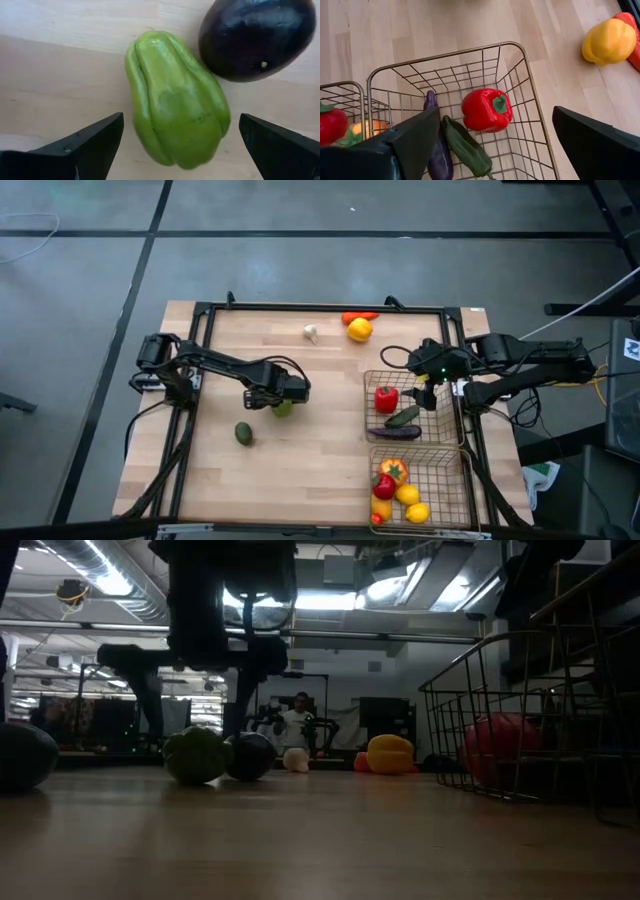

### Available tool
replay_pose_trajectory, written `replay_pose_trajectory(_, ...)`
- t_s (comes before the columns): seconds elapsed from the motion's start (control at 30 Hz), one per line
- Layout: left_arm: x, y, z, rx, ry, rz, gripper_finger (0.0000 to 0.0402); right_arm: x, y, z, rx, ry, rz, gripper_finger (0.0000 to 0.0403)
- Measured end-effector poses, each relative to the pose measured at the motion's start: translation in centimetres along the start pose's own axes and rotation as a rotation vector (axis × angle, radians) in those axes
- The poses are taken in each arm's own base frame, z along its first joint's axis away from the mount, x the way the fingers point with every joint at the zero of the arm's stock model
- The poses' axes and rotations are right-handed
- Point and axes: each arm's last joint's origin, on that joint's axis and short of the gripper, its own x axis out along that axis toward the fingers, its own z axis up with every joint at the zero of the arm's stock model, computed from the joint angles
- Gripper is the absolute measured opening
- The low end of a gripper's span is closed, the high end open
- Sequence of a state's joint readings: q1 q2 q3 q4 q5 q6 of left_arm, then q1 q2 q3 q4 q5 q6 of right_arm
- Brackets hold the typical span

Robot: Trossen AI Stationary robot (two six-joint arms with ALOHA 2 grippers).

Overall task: Sort produce into baskets
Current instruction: Put the chayote into the top wire basket

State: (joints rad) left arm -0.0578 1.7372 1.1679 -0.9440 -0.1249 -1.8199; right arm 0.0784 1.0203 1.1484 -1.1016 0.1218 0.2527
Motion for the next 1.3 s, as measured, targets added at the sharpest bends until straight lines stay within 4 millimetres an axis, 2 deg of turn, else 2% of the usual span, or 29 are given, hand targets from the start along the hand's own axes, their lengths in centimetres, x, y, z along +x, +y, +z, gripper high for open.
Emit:
replay_pose_trajectory(0.4,1.9,-0.5,-0.4,0.08,-0.009,0.042,0.039,0.0,0.0,0.0,0.0,0.0,0.001,0.0383)
replay_pose_trajectory(0.77,2.0,-0.8,-0.4,0.1,-0.003,0.016,0.039,0.0,0.0,0.0,-0.001,0.003,0.001,0.0383)
replay_pose_trajectory(1.0,2.1,-0.9,-0.5,0.101,-0.002,0.01,0.039,-0.6,-0.3,-0.8,-0.005,0.033,-0.018,0.0383)
replay_pose_trajectory(1.3,2.1,-0.9,-0.5,0.123,-0.002,0.007,0.0331,-2.4,-0.8,-1.8,0.003,-0.025,-0.007,0.0383)
